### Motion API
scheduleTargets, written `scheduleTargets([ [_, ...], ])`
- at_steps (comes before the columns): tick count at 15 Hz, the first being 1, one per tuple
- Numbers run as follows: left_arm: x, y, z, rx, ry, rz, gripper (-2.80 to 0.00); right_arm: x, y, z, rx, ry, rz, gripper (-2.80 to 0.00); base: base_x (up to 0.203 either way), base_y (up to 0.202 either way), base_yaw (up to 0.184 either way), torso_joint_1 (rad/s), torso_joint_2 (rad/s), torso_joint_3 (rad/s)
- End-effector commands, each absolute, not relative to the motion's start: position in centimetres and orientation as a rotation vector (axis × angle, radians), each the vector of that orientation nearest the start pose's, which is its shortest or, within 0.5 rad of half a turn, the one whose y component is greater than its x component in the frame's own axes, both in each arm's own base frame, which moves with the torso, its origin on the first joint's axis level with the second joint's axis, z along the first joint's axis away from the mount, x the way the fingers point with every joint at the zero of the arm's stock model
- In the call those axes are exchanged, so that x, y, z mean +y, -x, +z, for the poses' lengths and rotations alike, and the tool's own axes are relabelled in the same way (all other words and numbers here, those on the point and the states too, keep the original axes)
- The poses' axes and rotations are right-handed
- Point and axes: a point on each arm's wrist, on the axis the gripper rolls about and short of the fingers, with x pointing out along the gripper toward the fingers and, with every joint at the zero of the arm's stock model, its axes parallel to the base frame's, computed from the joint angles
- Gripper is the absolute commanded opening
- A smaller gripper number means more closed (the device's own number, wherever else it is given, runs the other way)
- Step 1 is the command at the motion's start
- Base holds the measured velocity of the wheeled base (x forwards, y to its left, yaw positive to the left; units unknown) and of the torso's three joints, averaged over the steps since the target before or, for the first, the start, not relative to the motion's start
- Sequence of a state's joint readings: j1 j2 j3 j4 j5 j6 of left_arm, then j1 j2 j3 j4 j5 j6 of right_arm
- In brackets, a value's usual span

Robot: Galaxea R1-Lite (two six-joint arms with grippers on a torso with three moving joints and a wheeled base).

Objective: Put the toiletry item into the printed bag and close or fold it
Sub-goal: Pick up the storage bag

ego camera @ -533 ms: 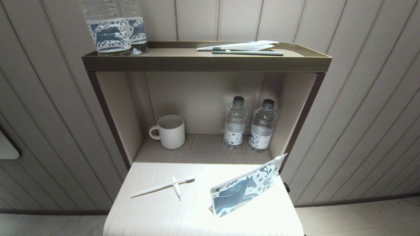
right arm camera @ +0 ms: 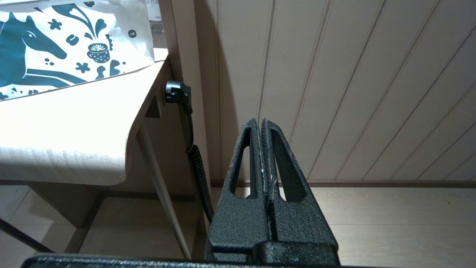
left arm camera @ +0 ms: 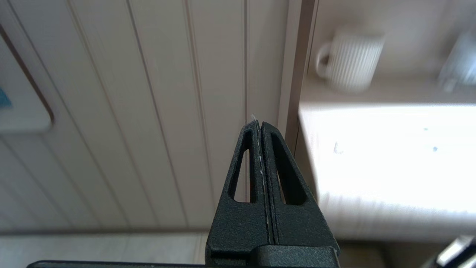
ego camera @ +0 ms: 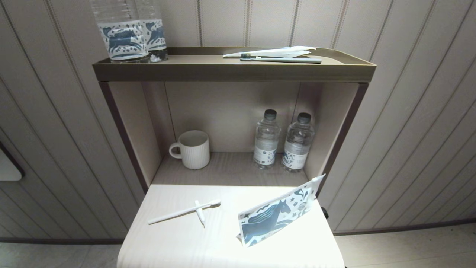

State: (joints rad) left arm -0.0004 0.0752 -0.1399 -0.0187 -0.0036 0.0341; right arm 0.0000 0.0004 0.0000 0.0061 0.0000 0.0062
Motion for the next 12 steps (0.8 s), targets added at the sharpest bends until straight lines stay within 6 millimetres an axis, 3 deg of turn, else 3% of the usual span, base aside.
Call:
scheduleTargets([
  [1,0.0,1.9,14.8,-0.052,-0.030,-0.011,-2.80,0.0,2.3,7.5,0.008,-0.006,0.000,-2.80,0.000,0.000,0.000,0.000,0.00,0.000],
  [4,-0.3,-0.4,19.1,-0.002,-0.023,-0.143,-2.80,0.0,2.3,7.5,0.008,-0.006,0.000,-2.80,0.000,0.000,0.000,0.000,0.00,0.000],
  [9,-1.4,-6.5,22.5,0.172,-0.001,-0.590,-2.80,0.0,2.3,7.5,0.008,-0.006,0.002,-2.80,0.000,0.000,0.000,0.000,0.00,0.000],
  [10,-1.9,-7.2,22.7,0.191,-0.002,-0.676,0.00,0.0,2.3,7.5,0.008,-0.006,0.001,-2.80,0.000,0.000,0.000,0.000,0.00,0.000],
  [12,-3.4,-7.9,22.8,0.229,-0.011,-0.865,0.00,0.0,2.3,7.5,0.008,-0.006,0.000,-2.80,0.000,0.000,0.000,0.000,0.00,0.000],
])
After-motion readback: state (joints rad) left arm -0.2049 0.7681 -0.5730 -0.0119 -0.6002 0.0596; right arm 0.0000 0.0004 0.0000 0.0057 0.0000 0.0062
